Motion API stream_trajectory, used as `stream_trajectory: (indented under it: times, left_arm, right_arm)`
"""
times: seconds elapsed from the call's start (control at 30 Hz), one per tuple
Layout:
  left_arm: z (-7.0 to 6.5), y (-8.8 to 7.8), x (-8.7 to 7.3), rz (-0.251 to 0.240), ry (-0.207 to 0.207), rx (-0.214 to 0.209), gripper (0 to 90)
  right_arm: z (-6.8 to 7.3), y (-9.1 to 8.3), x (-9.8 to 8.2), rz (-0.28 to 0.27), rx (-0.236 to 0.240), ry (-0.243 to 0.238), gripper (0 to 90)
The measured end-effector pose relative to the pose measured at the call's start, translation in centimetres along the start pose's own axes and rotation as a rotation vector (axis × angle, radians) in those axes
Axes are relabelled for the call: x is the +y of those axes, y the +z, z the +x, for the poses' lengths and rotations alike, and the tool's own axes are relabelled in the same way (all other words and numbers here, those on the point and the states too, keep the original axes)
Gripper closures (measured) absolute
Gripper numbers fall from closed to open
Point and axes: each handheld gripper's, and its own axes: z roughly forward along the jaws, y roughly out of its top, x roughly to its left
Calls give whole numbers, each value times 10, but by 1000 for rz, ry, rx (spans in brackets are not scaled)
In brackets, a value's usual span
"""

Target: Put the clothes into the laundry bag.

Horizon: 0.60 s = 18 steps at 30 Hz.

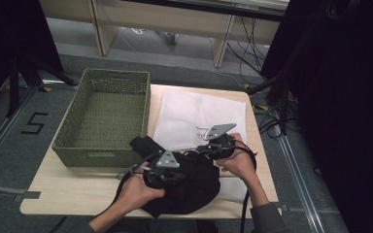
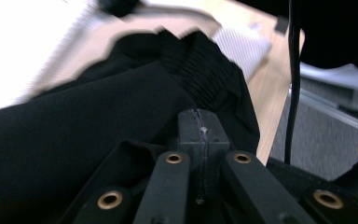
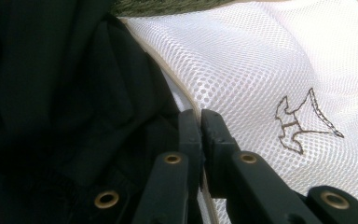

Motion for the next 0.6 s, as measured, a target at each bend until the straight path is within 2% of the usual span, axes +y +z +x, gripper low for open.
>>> stream_trajectory:
  times: [0.03, 0.07, 0.1, 0.2, 0.23, 0.27, 0.3, 0.33, 0.37, 0.4, 0.43, 0.47, 0.5, 0.53, 0.57, 0.6]
  left_arm:
    - [-1, 6, 0, 11, 14, 6, 891]
    - [-1, 14, -1, 28, 37, 36, 889]
    - [0, 25, -2, 38, 22, 3, 880]
    - [1, 31, -2, 50, -1, -16, 864]
    - [1, 28, -1, 49, 3, -30, 844]
    - [0, 26, -1, 38, -4, -35, 751]
    - [-1, 22, 1, 34, -1, -41, 702]
    - [-2, 8, 4, 3, -1, -28, 667]
    - [-2, 8, 4, 3, -1, -28, 640]
    - [1, -2, 6, -18, -5, -15, 640]
    - [8, -15, 9, -47, -28, 15, 569]
    - [8, -15, 9, -47, -28, 15, 531]
    - [19, -29, 9, -71, -67, 41, 492]
    - [19, -29, 9, -71, -67, 41, 474]
    - [25, -37, 9, -82, -82, 57, 474]
    - [33, -47, 9, -101, -89, 102, 437]
  right_arm:
    - [0, 0, 0, 0, 0, 0, 881]
    - [0, 0, 0, 0, -3, 0, 881]
    - [-1, 0, -1, -1, -3, -1, 882]
    - [-1, 0, -1, -1, -3, -2, 881]
    - [0, 0, -1, 2, -2, 0, 881]
    - [0, -1, -1, -1, -2, -1, 881]
    - [-1, -1, -1, -2, -2, 1, 881]
    - [-1, -1, -1, -1, 2, 4, 881]
    - [-1, -1, -1, -1, 2, 4, 881]
    - [-1, -1, -1, 0, 1, 4, 881]
    - [0, 0, -1, -1, 2, 1, 881]
    - [0, 0, -1, -1, 2, 1, 881]
    - [-1, 0, 0, -1, 1, -8, 881]
    - [-1, 0, 0, -1, 1, -8, 881]
    - [-1, 0, 0, -2, 2, -8, 881]
    - [0, 0, -1, 0, 0, -7, 881]
